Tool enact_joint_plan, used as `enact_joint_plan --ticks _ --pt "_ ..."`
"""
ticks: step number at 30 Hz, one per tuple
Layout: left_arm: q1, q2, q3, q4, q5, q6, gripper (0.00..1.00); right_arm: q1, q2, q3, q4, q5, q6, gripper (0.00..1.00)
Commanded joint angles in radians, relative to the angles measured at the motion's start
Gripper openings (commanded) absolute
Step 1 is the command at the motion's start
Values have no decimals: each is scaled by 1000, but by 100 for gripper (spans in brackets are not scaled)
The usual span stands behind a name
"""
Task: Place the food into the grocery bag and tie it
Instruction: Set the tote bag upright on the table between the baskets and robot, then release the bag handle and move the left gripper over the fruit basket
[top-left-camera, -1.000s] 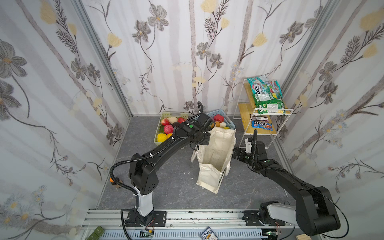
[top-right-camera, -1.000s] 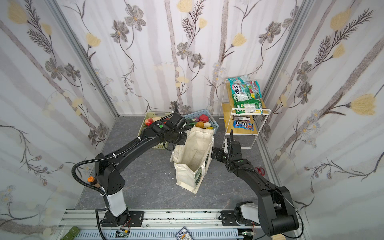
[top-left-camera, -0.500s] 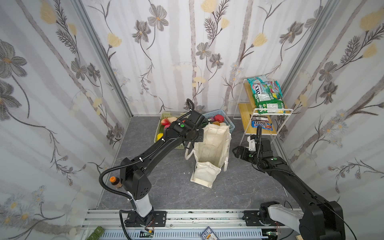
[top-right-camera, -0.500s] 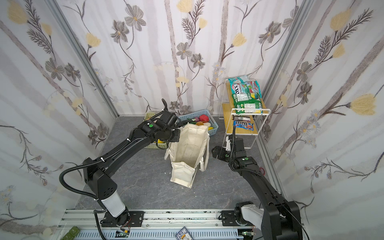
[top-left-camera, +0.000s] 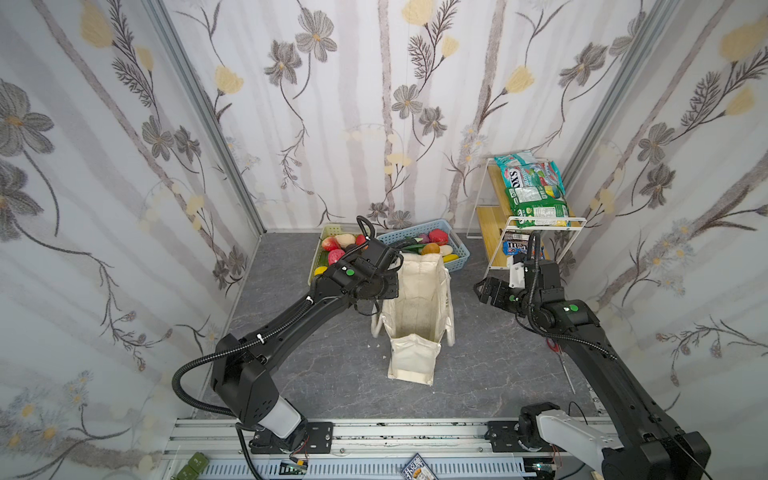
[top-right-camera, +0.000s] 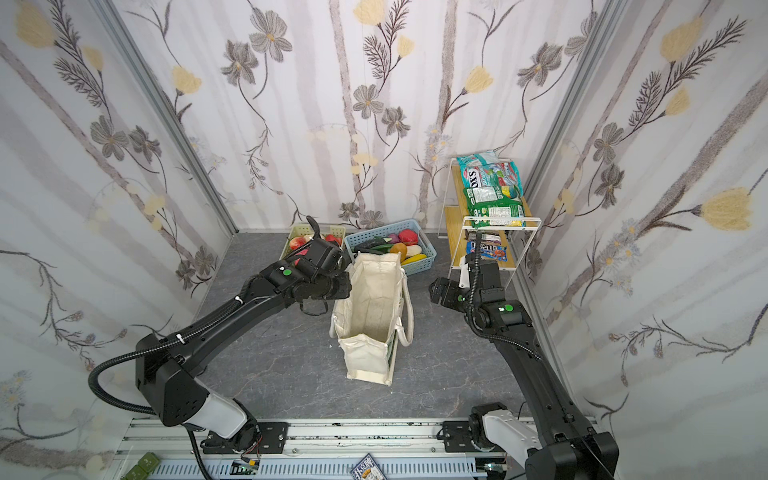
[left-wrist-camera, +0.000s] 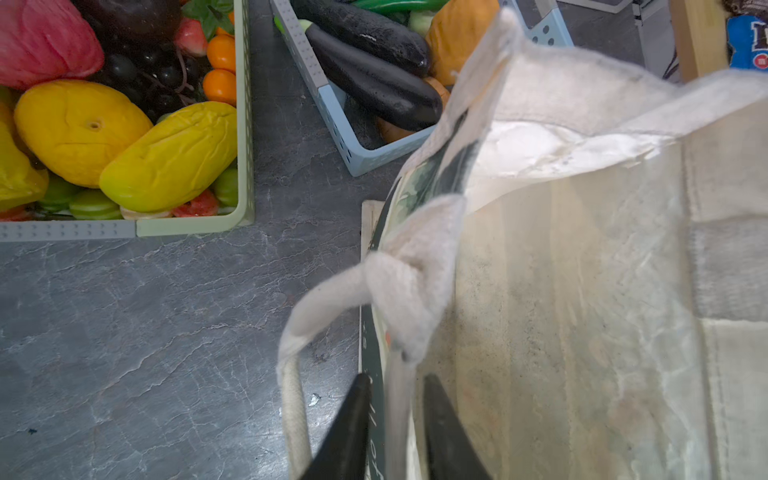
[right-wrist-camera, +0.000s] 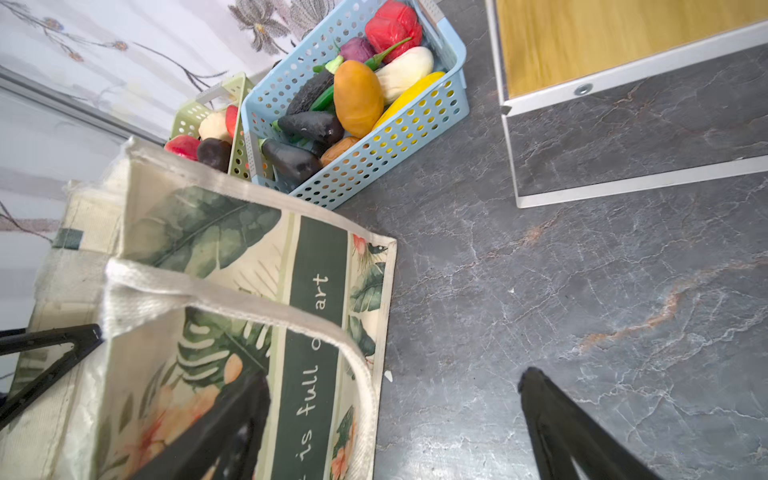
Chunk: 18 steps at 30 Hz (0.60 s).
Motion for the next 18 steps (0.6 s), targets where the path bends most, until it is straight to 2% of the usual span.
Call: enact_joint_plan --ticks 1,4,7,10,14,18 --pt "20 -23 -11 12 31 -7 44 17 7 32 -1 -4 21 93" --pt "54 -31 0 0 89 6 54 32 26 53 17 14 32 93" --pt "79 -45 7 -6 127 33 60 45 47 71 34 23 36 93" --pt "98 -44 91 -19 188 57 64 60 62 81 46 35 36 93" --pt "107 -36 173 -58 158 70 66 70 73 81 62 47 35 93" --pt "128 -27 187 -65 51 61 66 78 81 77 78 62 36 93"
